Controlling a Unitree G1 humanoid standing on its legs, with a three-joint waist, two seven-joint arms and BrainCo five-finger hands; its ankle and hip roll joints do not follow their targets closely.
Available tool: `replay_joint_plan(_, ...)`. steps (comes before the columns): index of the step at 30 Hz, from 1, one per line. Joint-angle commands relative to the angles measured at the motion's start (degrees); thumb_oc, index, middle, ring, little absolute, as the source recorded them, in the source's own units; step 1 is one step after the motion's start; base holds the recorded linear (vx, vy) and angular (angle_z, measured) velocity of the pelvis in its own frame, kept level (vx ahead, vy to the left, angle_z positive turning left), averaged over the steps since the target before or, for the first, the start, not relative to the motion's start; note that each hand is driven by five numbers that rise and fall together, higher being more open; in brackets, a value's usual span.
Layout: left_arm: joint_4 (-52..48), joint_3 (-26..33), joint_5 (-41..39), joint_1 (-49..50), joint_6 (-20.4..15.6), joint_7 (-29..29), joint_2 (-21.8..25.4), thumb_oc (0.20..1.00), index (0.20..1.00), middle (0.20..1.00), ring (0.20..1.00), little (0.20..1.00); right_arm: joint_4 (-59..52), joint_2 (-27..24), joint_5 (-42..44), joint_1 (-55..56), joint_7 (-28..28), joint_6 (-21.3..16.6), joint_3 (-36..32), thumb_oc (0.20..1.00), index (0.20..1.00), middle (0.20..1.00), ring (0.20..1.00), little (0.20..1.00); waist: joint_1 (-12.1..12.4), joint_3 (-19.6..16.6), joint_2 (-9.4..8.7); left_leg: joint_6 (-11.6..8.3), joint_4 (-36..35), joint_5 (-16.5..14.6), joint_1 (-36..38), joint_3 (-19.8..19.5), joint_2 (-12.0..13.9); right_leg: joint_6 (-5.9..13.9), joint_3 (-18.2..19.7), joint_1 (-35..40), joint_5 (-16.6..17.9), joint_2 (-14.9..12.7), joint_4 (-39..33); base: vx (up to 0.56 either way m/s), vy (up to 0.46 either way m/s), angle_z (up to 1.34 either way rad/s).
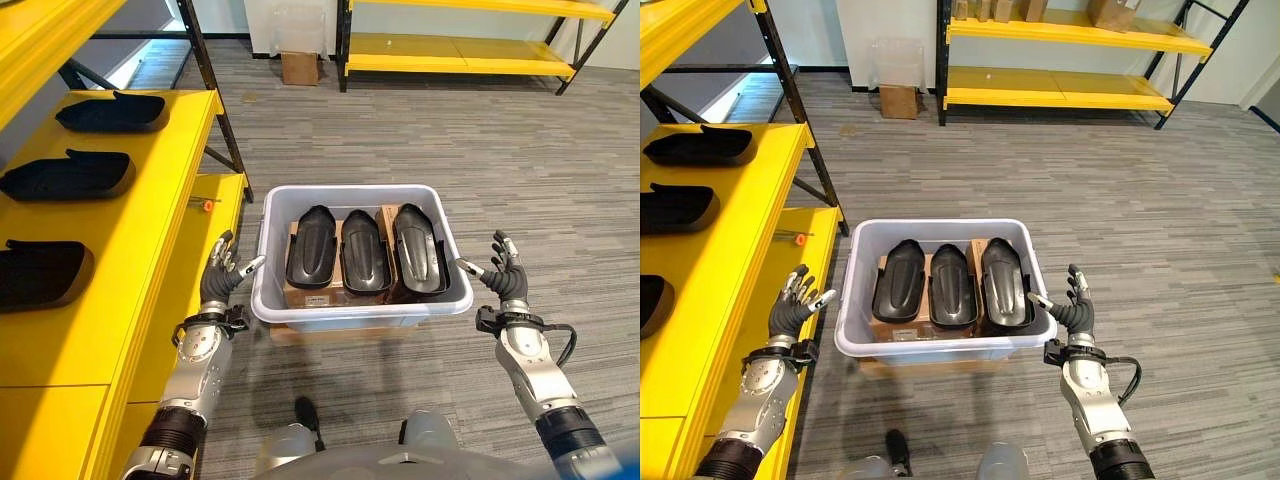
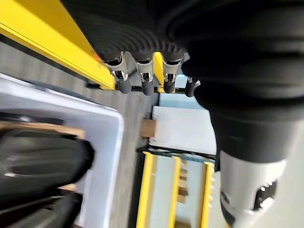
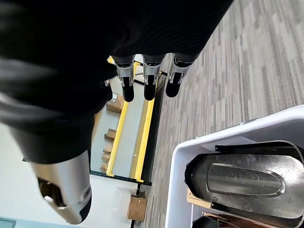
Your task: Move parts from the plastic box to the shelf.
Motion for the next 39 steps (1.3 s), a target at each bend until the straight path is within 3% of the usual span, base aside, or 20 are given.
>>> replay_joint_plan(1, -2.26, -1.55, 1.74, -1.5, -0.81, -0.35, 1.04, 1.0, 1.0, 1.0, 1.0, 1.0, -1.37, -1.29, -0.11, -0.41, 0.3, -2.94, -0.89, 1.0, 1.0, 1.0, 1.0, 1.0, -1.38, -1.39, 1.91, -3.4, 0.62, -7.32, 2.8, -2.05, 0.05, -2.56, -3.79, 0.44, 9.92, 3.13, -8.88, 0.14, -0.052, -0.07)
replay_joint_plan(3, -1.77, -3.04, 2.44, -2.05, -0.29, -0.56, 0.93, 1.0, 1.0, 1.0, 1.0, 1.0, -2.05, -1.44, -0.76, 0.38, 1.99, -3.03, -1.1, 1.0, 1.0, 1.0, 1.0, 1.0, -2.79, -0.75, 1.47, -3.28, 0.62, -7.87, 3.81, -3.21, 0.13, -2.09, -0.77, -2.34, 15.58, 1.71, -14.07, 0.14, -0.101, -0.02)
replay_joint_plan(6, -2.14, -4.71, 3.87, -1.6, 0.82, -1.37, 1.05, 1.0, 1.0, 1.0, 1.0, 1.0, -2.86, -0.96, -0.82, 0.96, 3.16, -2.37, -1.12, 1.0, 1.0, 1.0, 1.0, 1.0, -3.08, -0.28, 0.94, -3.33, 0.62, -9.13, 4.89, -4.54, 0.19, -0.99, 0.34, -3.48, 17.97, 0.07, -16.3, 0.18, -0.094, 0.24)
replay_joint_plan(7, -2.3, -5.46, 4.39, -1.38, 1.06, -1.89, 1.01, 1.0, 1.0, 1.0, 1.0, 1.0, -2.92, -1.07, -0.47, 1.56, 3.31, -1.91, -1.26, 1.0, 1.0, 1.0, 1.0, 1.0, -3.28, -0.73, 0.75, -3.79, 0.62, -9.22, 5.0, -5.04, 0.32, -0.96, -0.24, -1.58, 16.52, 1.16, -18.8, 0.24, -0.131, 0.25)
replay_joint_plan(11, -2.24, -6.86, 3.56, -2.3, 1.07, -2.9, 0.73, 1.0, 1.0, 1.0, 1.0, 1.0, -3.38, -0.33, -0.6, 2.88, 1.22, -1.57, -0.82, 1.0, 1.0, 1.0, 1.0, 1.0, -4.24, -1.79, 0.39, -3.44, 0.62, -10.27, 5.08, -6.26, -0.38, -0.56, 2.08, -0.43, 16.92, 2.2, -20.88, 0.18, -0.107, 0.11)
replay_joint_plan(16, -3.08, -6.95, 2.41, -1.64, 2.21, -2.16, 1.15, 1.0, 1.0, 1.0, 1.0, 1.0, -3.27, -0.04, -1.06, 2.76, 1.5, -1.8, -0.09, 1.0, 1.0, 1.0, 1.0, 1.0, -4.0, -1.79, 0.38, -3.5, 0.62, -10.6, 5.74, -5.55, -0.01, -0.83, 1.08, 0.14, 15.47, 2.6, -20.69, 0.14, -0.106, 0.01)
replay_joint_plan(23, -5.06, -7.19, 1.69, 2.4, 0.64, -3.7, 0.19, 1.0, 1.0, 1.0, 1.0, 1.0, -5.22, -0.98, -1.1, 3.07, 1.45, -2.02, 1.61, 1.0, 1.0, 1.0, 1.0, 1.0, -3.38, -1.62, 0.53, -4.03, 0.62, -9.55, 6.53, -4.39, 1.35, -3.13, 0.09, 3.11, 9.6, 5.77, -22.04, 0.16, -0.178, 0.05)
replay_joint_plan(29, -6.54, -7.14, -1.15, 4.17, -0.55, -7.5, -0.09, 1.0, 1.0, 1.0, 1.0, 1.0, -4.99, -2.39, -3.33, 2.08, 0.2, -3.53, 1.99, 1.0, 1.0, 1.0, 1.0, 1.0, -3.42, -1.81, 1.14, -4.66, 1.91, -9.25, 6.75, -2.73, 1.69, -5.11, 0.5, 5.84, 8.31, 7.7, -24.68, 0.15, -0.19, 0.04)
replay_joint_plan(30, -6.75, -7.2, -1.77, 4.27, -0.61, -7.65, -0.09, 1.0, 1.0, 1.0, 1.0, 1.0, -5.15, -2.58, -3.27, 2.09, 0.12, -3.55, 1.98, 1.0, 1.0, 1.0, 1.0, 1.0, -3.53, -1.92, 1.47, -4.77, 2.04, -10.28, 7.19, -3.39, 1.7, -4.71, 0.93, 6.5, 7.4, 7.88, -24.82, 0.21, -0.238, -0.03)
replay_joint_plan(33, -7.03, -6.59, -6.11, 4.32, -0.29, -7.69, -0.74, 1.0, 1.0, 1.0, 1.0, 1.0, -5.55, -4.05, -4.31, 1.9, 0.25, -3.84, 1.74, 1.0, 1.0, 1.0, 1.0, 1.0, -4.15, -2.0, 1.94, -5.08, 6.2, -11.73, 5.77, -2.39, 1.97, -5.86, 1.59, 7.64, 7.16, 8.61, -26.35, 0.12, -0.18, -0.13)
replay_joint_plan(35, -5.6, -6.34, -7.28, 4.07, 0.06, -3.53, -1.85, 1.0, 1.0, 1.0, 1.0, 1.0, -5.65, -4.82, -3.96, 2.05, 1.23, -3.76, 1.61, 1.0, 1.0, 1.0, 1.0, 1.0, -4.65, -2.14, 2.17, -5.33, 11.35, -13.48, 4.02, -1.58, 1.76, -6.82, 1.8, 7.97, 6.58, 8.98, -26.54, 0.08, -0.165, -0.12)
replay_joint_plan(37, -3.85, -6.56, -9.16, 2.89, -0.56, -1.8, -3.16, 1.0, 1.0, 1.0, 1.0, 1.0, -5.67, -5.79, -3.53, 2.38, 1.54, -4.05, 1.61, 1.0, 1.0, 1.0, 1.0, 1.0, -4.87, -1.49, 1.94, -7.61, 22.13, -10.56, -0.73, -1.04, 3.98, -8.72, 2.0, 9.06, 5.77, 9.7, -27.24, 0.03, -0.192, -0.12)
replay_joint_plan(39, -3.89, -6.67, -7.52, 1.97, -0.71, -2.01, -3.93, 1.0, 1.0, 1.0, 1.0, 1.0, -5.31, -5.91, -3.21, 2.13, 1.35, -3.82, 1.87, 1.0, 1.0, 1.0, 1.0, 1.0, -4.68, -0.35, 1.82, -9.34, 29.54, -7.43, -5.73, -2.96, 6.4, -9.91, 3.14, 9.96, 5.41, 10.4, -27.45, 0.03, -0.148, -0.06)
